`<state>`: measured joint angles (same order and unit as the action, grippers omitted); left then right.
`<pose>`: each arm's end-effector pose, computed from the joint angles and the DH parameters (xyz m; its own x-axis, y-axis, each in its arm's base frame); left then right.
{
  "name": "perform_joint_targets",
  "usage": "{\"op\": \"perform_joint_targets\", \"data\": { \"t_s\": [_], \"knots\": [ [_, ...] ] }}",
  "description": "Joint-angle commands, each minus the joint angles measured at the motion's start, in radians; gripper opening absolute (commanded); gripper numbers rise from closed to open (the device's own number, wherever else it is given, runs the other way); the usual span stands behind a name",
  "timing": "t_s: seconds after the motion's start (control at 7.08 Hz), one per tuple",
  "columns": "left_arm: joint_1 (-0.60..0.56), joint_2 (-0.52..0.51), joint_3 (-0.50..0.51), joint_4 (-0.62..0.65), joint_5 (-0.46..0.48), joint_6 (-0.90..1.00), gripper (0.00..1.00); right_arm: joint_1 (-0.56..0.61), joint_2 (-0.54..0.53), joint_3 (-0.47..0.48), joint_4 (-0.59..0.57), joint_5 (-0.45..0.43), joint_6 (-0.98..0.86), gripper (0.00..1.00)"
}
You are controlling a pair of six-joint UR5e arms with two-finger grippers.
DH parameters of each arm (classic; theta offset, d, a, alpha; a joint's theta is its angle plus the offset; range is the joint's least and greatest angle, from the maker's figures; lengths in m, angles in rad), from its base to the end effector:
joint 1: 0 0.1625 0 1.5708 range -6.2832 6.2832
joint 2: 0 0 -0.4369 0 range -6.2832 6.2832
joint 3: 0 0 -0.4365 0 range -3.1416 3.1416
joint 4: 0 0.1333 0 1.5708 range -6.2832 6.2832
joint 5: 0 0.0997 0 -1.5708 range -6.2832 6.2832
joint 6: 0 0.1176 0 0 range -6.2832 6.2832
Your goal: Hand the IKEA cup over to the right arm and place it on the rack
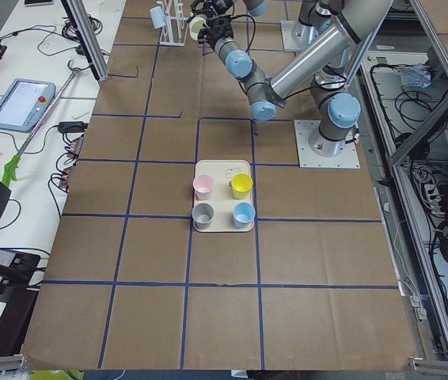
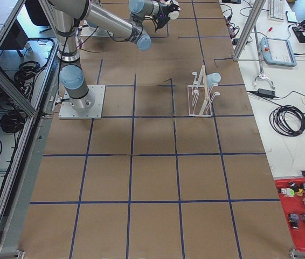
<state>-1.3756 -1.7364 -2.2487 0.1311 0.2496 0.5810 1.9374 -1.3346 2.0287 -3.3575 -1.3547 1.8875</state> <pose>-0.1554 -0.4888 0.3238 -0.3910 0.9133 0.1141 0.1051 0.1675 -0.9803 0.3579 -0.4899 0.3437 0.1060 0.5726 -0.8129 0.8530 0.3678 0.3703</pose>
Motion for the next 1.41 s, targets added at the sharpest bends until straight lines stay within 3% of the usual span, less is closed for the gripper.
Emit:
{"op": "perform_joint_targets", "data": {
  "t_s": [0.0,0.28,0.57,0.71,0.99,1.27],
  "knots": [
    [0.026,0.003,0.001,-0.002,-0.003,-0.017,0.99,-0.006,0.006,-0.004,0.001,0.000,-0.007,0.23],
    [0.148,0.020,-0.003,-0.005,-0.010,-0.017,0.99,-0.082,0.012,-0.002,-0.051,0.046,-0.097,0.09],
    [0.176,0.012,0.004,-0.011,0.022,-0.059,0.99,-0.196,0.008,-0.013,-0.060,0.046,-0.454,0.08],
    [0.175,0.005,0.011,-0.004,0.128,-0.117,0.99,-0.240,0.000,-0.024,-0.066,0.048,-0.566,0.07],
    [0.159,0.001,0.116,-0.037,0.277,-0.308,0.99,-0.343,-0.003,-0.048,-0.069,0.049,-0.750,0.07],
    [0.085,0.007,0.161,-0.164,0.525,-0.329,0.99,-0.450,-0.003,-0.050,-0.080,0.048,-0.985,0.06]
  ]
}}
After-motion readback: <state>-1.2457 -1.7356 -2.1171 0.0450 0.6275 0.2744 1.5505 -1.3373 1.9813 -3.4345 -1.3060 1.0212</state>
